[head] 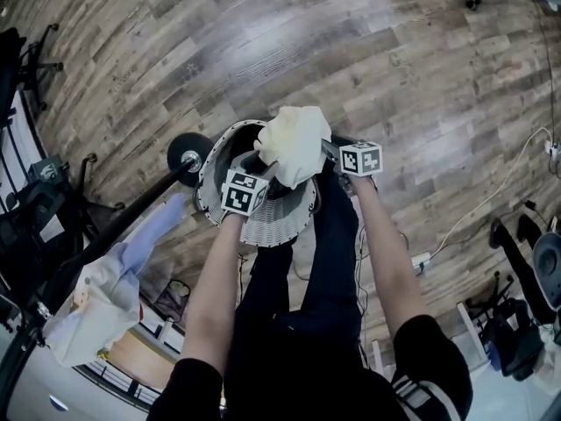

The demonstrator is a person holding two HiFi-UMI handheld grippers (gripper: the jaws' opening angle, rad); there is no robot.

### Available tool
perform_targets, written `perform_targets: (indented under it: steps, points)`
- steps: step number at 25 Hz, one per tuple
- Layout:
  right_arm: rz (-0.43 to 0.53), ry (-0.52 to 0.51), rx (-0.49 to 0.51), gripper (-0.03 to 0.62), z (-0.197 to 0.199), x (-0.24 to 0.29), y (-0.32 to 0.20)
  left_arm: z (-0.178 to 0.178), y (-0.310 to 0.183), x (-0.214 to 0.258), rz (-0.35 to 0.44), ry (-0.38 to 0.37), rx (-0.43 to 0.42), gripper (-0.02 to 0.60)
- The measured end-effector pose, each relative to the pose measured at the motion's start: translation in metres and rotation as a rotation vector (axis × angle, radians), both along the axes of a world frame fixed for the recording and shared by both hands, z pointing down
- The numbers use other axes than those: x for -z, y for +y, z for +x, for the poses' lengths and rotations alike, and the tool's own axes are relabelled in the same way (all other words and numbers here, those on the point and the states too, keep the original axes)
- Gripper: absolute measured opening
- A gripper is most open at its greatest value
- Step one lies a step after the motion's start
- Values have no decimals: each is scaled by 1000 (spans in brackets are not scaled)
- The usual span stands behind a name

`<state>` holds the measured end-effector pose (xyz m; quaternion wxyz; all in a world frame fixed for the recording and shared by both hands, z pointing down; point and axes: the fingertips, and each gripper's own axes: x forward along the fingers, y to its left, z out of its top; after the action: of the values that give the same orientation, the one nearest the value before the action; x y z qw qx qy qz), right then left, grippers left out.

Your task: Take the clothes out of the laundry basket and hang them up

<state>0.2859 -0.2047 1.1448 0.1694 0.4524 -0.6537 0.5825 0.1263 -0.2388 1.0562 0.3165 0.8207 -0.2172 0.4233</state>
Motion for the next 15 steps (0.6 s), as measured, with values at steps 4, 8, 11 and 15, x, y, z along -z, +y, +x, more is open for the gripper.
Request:
perform_targets:
  steps: [4,8,11,15]
  points:
    - [-61,-132,-52,157,-13,-8,6,12,5,-19,-42,8,-13,237]
    - [-55,-164,-32,12,-17,5,13,18,6,-17,-54,-5,-12,29]
    - [-30,-104,-20,12,-2,22,15,16,3,4,-47,13,29,26]
    - [4,-87,-67,11,19,60,8,5,1,40,-29,21,56,25]
